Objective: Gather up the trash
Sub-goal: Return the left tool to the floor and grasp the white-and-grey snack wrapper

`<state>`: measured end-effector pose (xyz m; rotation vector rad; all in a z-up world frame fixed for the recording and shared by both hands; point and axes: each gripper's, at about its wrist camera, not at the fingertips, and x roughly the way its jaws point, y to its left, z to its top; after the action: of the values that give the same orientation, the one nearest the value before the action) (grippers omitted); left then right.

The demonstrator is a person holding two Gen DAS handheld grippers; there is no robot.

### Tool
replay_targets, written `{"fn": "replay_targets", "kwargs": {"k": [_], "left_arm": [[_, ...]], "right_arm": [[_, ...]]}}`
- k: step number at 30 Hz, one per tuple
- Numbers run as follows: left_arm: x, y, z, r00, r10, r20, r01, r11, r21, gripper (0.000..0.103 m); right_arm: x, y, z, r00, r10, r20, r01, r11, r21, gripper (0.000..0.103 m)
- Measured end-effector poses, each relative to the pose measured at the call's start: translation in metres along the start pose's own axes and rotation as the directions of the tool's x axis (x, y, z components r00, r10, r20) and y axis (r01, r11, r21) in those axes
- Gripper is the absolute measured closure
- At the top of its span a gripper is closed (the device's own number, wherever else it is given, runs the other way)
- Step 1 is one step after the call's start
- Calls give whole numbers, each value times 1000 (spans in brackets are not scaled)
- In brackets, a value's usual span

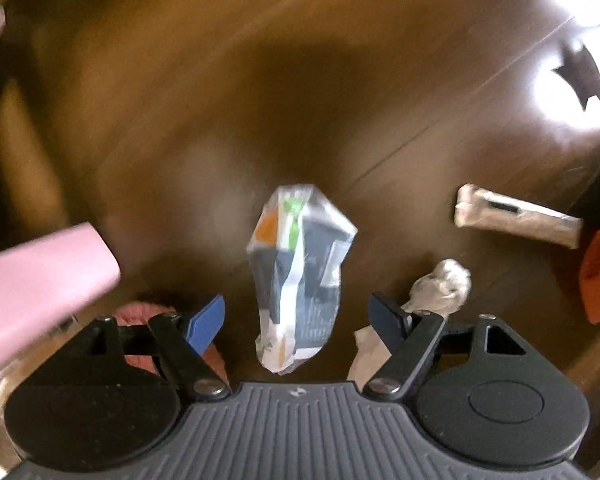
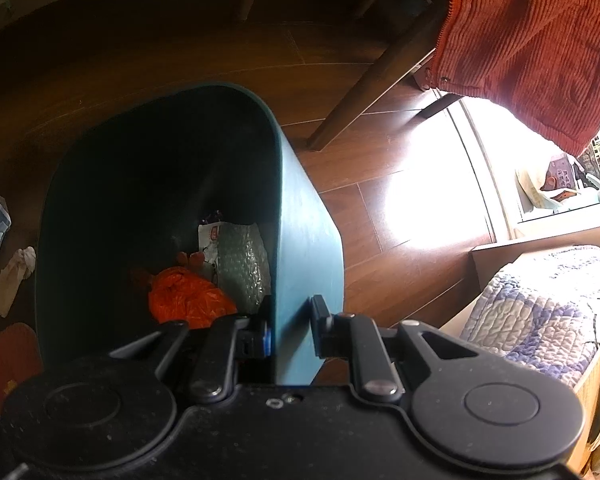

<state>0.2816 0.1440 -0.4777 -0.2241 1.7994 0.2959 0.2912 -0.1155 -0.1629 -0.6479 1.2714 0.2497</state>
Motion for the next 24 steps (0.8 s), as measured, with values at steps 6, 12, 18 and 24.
{"fn": "replay_targets", "kwargs": {"k": [6,12,18,24], "left_arm": [[21,8,-4,1000,8,-10,-9,998,-54,26],[33,2,-6,1000,21,-9,-21,999,-31,62],[35,-5,-8,999,42,8,-42,999,-5,88],[20,-11,-5,998,52,45,-52,999,-4,94]], "right_arm": [[0,2,2,1000,0,-13,0,1000,-11,86],[1,4,1,1000,-3,-16,3,1000,-12,86],[0,4,0,1000,-8,-19,7,1000,-10,86],[3,-5,3,1000,-1,-12,1,999,51,87]]}}
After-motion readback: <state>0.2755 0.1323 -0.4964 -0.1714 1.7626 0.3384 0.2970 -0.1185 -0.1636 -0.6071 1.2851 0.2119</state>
